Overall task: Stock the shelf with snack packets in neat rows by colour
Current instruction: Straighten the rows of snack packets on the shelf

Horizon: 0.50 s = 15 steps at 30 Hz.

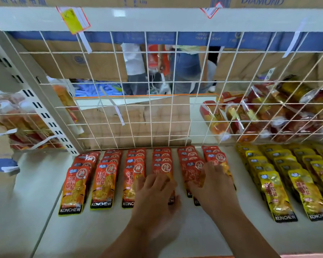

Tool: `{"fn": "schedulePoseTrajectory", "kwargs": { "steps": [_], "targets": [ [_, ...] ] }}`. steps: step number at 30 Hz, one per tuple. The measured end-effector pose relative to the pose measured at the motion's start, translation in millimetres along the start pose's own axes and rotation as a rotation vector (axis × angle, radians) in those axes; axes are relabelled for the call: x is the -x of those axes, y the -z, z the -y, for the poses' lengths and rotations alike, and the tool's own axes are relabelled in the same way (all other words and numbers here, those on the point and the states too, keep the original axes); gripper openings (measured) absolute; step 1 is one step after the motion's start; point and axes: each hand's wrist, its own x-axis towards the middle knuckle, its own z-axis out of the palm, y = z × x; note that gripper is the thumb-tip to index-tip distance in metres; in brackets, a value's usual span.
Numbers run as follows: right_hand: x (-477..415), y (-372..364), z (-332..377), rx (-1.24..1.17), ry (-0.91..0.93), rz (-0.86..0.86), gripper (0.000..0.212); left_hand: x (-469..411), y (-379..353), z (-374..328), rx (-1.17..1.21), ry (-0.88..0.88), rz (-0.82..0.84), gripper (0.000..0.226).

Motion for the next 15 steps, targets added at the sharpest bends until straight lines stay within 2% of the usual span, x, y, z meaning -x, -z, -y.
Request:
{"fn": "schedulePoseTrajectory", "kwargs": {
  "steps": [7, 15],
  "targets": [
    [9.3, -7.4, 13.3, 0.068, -0.062, 0.017, 0.065, 0.6, -1.8, 2.8, 0.059, -0.006, -0.034, 0.022],
    [12.0, -6.1, 20.0, 0.055, -0.061, 0.016, 0.062, 1.2, -2.3, 4.1, 0.063, 0.018, 0.014, 0.021]
  ]
}}
